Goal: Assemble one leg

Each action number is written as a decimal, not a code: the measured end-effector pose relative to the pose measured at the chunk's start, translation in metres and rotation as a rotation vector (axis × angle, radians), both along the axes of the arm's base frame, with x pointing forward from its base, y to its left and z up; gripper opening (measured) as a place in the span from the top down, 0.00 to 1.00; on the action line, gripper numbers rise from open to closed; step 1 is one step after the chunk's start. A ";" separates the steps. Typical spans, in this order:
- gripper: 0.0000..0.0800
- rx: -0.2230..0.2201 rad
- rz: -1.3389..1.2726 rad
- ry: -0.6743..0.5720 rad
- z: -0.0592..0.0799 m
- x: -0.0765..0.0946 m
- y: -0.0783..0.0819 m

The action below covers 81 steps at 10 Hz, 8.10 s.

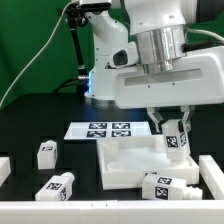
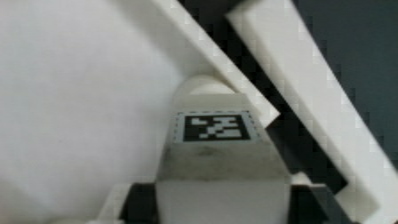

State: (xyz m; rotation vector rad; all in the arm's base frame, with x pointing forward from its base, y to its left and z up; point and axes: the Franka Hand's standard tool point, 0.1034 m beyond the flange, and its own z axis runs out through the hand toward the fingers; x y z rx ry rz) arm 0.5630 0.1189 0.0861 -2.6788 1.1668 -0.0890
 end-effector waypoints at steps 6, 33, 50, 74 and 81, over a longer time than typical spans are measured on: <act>0.31 0.053 -0.216 0.032 0.000 0.001 0.008; 0.64 -0.037 0.297 -0.064 0.001 0.014 0.014; 0.19 -0.036 0.514 -0.028 -0.001 0.019 0.019; 0.65 -0.114 -0.004 0.121 -0.003 0.021 0.031; 0.24 -0.089 0.006 0.117 0.002 0.024 0.025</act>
Offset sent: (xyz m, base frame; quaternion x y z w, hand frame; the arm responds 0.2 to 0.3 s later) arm -0.0028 0.0006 0.0049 0.0079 -0.0154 0.1732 0.9847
